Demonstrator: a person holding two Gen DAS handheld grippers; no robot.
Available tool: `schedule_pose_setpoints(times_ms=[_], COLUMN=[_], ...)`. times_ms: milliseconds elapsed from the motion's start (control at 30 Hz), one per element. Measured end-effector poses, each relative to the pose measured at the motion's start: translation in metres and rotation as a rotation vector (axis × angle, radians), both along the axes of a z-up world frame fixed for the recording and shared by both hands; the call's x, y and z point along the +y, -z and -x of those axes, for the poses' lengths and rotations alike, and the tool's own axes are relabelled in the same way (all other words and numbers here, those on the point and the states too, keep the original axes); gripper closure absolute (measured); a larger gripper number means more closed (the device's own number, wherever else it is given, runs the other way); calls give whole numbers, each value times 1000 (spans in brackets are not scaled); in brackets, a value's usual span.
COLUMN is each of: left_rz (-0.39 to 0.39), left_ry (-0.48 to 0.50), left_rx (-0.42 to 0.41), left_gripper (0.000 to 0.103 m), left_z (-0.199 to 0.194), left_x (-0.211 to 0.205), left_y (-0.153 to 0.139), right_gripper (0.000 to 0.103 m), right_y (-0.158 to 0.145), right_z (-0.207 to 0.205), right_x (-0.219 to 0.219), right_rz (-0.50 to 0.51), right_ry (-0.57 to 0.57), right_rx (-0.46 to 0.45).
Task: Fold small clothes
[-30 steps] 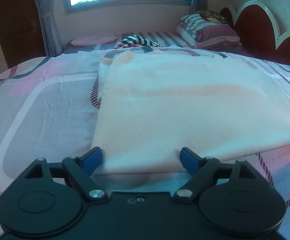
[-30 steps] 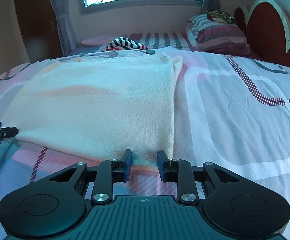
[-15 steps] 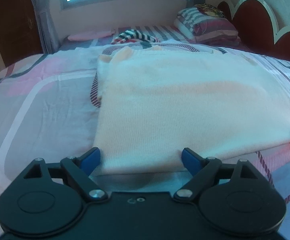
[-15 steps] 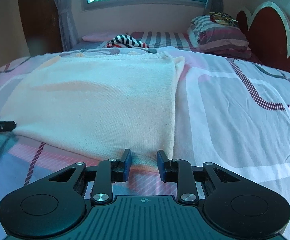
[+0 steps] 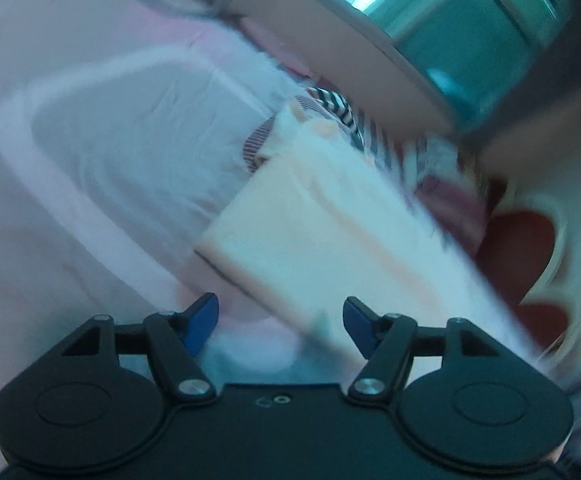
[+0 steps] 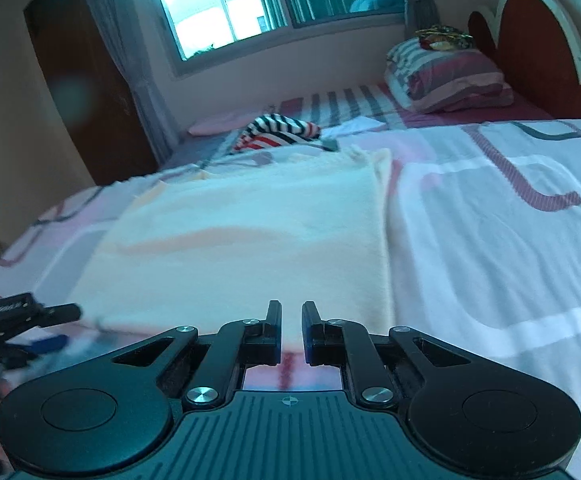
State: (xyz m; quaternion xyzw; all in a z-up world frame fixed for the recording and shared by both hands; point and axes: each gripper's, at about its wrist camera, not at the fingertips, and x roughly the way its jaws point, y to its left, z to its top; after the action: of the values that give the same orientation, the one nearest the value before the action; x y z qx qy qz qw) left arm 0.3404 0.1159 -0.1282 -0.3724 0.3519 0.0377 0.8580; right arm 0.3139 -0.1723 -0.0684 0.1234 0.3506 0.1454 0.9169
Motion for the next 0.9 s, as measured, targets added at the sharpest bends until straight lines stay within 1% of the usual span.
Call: schedule_pose_setpoints(times_ms=[67,100,200,233,267,333,400,467,533,600,667,700,767,800,900], left_rz=[78,86,67,69,78,101,120,104,109,149,189,200,205,205,209], left_ry=[-38,-47,-55,-67,-86,-129,-166,-191,-208,-218,-238,-232,-215,-211,-228], left_rx=[-6,-12,-44,-63,-87,-127,-161,-167,-164,-139,-133,-141,-169,-180,-179], left_gripper=[36,35,34,34,35,35,38,42,50,80,84,83,76,74,73], left_z=[-8,-13,-26,-28,-31,-34,-37,-44,-48,-54,-55,-55,-53,-53,-54], left_x=[7,8,4,3,2,1,-1,-7,-9,-6,1,3,3,3,2], left_y=[4,5,8,11,14,19,22,22,21,28,36,37,37,37,37], right_gripper=[91,91,91,94,103,103,103,103,103,103,103,103,103,103,103], right_y=[-4,-4,-5,-5,-4,0,5,13,19,22,24,25,28,31,46], right_z=[-6,-11,-25,-31,-38,-53,-69,-87,-101,-113,-121,-125,-130,-131,-139], right_x=[5,7,15,18,22,33,44,55,62,69,75,78,83,84,89], right_rz=[-22,-33,-75,-89,-100,-117,-124,-138,-153,-161,-167,-167,-162,-156,-127], right_ry=[-10,-13,-18,-24,-28,-40,-47,-53,-54,-55,-65,-71,-79,-86,-89], right_rx=[-7,-9,-20,-26,-31,-28,-29,-21,-12,-11,-13,-13,-13,-12,33])
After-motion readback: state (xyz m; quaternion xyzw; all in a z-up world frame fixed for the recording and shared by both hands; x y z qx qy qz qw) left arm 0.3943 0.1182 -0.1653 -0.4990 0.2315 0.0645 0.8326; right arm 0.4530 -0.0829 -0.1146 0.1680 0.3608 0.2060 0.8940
